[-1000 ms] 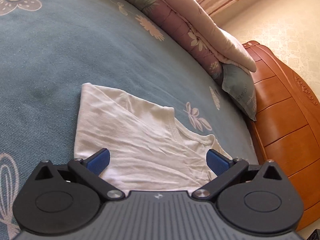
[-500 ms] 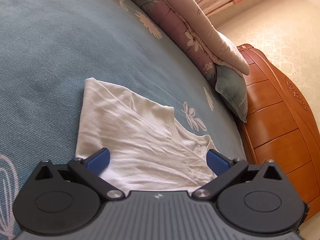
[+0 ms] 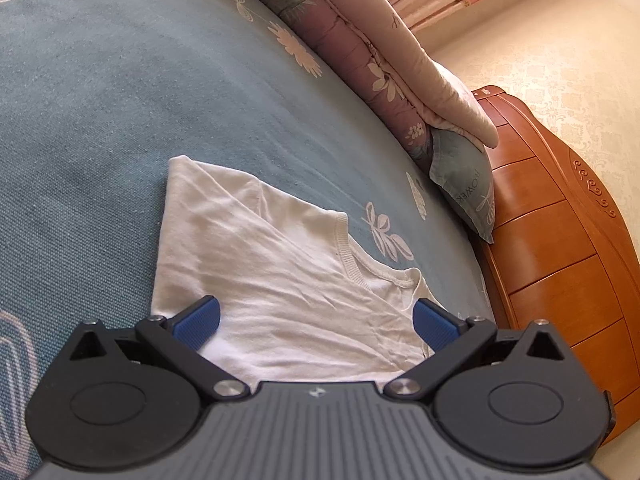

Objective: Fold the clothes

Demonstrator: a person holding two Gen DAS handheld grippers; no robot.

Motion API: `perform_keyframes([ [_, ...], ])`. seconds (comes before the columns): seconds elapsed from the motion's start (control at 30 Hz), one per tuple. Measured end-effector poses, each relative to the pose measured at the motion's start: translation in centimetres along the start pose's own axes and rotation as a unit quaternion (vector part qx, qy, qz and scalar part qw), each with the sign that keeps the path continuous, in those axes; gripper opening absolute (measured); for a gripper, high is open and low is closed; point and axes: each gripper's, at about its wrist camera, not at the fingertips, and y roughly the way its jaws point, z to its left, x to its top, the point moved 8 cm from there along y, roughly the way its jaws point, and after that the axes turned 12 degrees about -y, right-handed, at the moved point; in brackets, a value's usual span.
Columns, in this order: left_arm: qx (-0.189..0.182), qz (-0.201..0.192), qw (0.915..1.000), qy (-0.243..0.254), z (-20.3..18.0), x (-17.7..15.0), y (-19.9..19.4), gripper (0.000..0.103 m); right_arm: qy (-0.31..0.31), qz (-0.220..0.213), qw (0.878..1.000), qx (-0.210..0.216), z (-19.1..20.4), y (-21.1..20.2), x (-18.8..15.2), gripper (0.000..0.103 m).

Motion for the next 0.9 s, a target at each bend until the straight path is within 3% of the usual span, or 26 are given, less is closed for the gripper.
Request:
perform_keyframes([
  [0.07, 0.002, 0.002, 1.0000, 0.003, -0.1, 0.0, -0.1, 0.102, -0.045, 0.014, 0.999, -0.002, 1.9, 1.3, 0.5, 0.103],
  [0.17, 0.003, 0.004, 1.0000, 0.007, -0.2, 0.0, -0.1, 0.102, -0.079, 0.019, 0.995, -0.061, 1.2, 2.1, 0.3, 0.103],
  [0.27, 0.004, 0.006, 0.9999, 0.010, -0.3, 0.0, -0.1, 0.102, -0.026, 0.017, 0.993, -0.117, -3.1, 0.6, -0.7, 0.103],
  [0.4, 0.009, 0.007, 0.9998, 0.017, -0.5, -0.1, 0.0, 0.102, 0.054, 0.037, 0.986, -0.151, -8.3, -1.4, -3.8, 0.103],
  [0.47, 0.014, 0.006, 0.9997, 0.021, -0.8, -0.1, -0.1, 0.102, 0.078, 0.034, 0.986, -0.144, -9.2, -2.1, -4.7, 0.103],
  [0.6, 0.024, -0.003, 0.9991, 0.034, -1.7, -0.2, -0.6, 0.102, 0.090, 0.013, 0.993, -0.080, -8.3, -1.2, -3.7, 0.103],
  [0.7, 0.033, -0.003, 0.9969, 0.071, -2.6, -0.9, -1.0, 0.102, 0.098, -0.002, 0.995, -0.031, -7.7, -0.7, -2.9, 0.102],
  [0.9, 0.029, 0.017, 0.9845, 0.172, -5.4, -3.7, -1.9, 0.102, 0.114, -0.034, 0.991, 0.067, -6.3, 0.1, -1.2, 0.074],
])
